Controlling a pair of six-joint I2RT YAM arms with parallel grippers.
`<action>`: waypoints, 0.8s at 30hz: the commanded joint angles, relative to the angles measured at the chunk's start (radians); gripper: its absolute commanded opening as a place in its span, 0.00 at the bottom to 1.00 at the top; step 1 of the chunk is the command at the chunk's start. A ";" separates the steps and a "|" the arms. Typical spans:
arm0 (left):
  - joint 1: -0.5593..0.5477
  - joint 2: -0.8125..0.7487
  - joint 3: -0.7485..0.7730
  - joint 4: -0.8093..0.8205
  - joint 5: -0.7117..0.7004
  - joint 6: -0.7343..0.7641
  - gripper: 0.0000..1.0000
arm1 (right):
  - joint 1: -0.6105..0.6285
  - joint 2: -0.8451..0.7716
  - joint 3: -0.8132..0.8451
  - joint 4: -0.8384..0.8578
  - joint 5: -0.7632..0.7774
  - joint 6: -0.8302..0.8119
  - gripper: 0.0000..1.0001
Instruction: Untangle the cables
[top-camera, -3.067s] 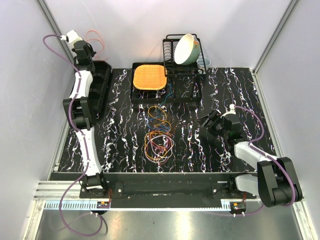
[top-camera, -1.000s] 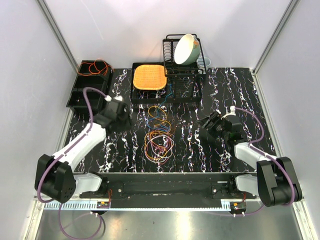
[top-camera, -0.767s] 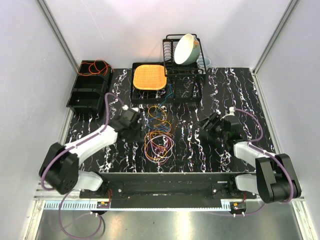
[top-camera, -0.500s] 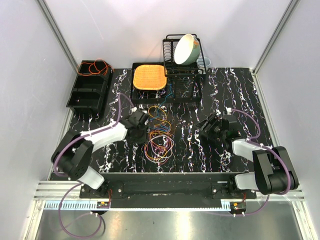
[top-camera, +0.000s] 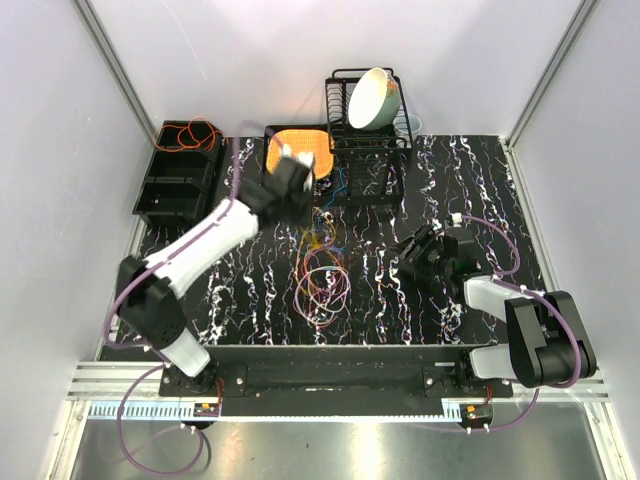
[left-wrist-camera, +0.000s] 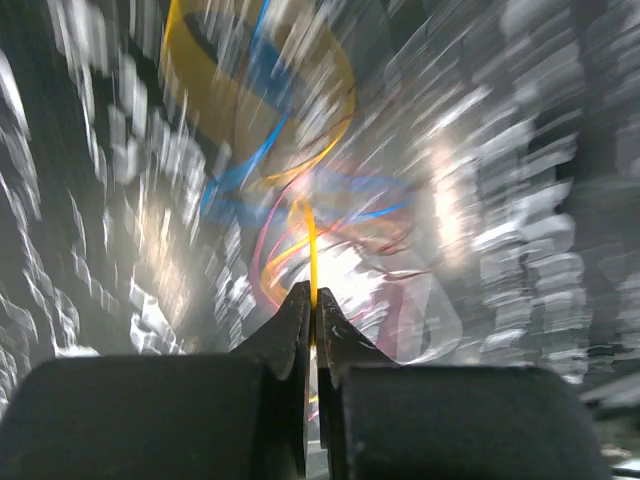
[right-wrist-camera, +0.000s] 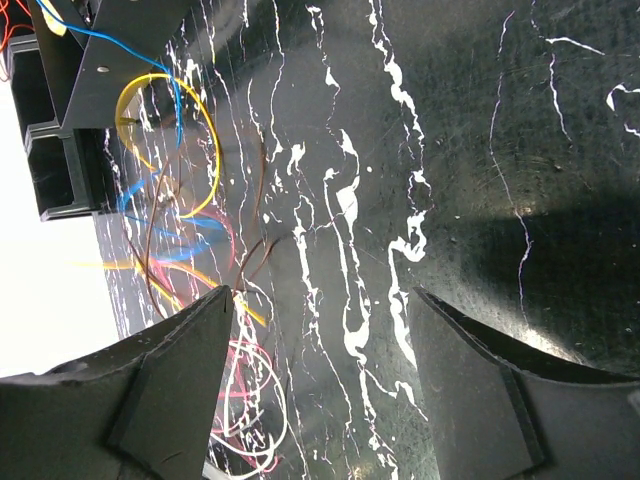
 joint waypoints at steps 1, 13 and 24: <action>-0.049 -0.181 0.392 -0.094 0.054 0.109 0.00 | -0.005 0.006 0.033 0.039 -0.018 -0.009 0.77; -0.071 -0.379 0.199 -0.096 0.243 0.170 0.00 | -0.004 -0.256 0.145 0.047 -0.413 -0.068 0.79; -0.071 -0.421 -0.098 0.027 0.323 0.160 0.00 | 0.057 -0.278 0.375 -0.034 -0.627 -0.057 0.79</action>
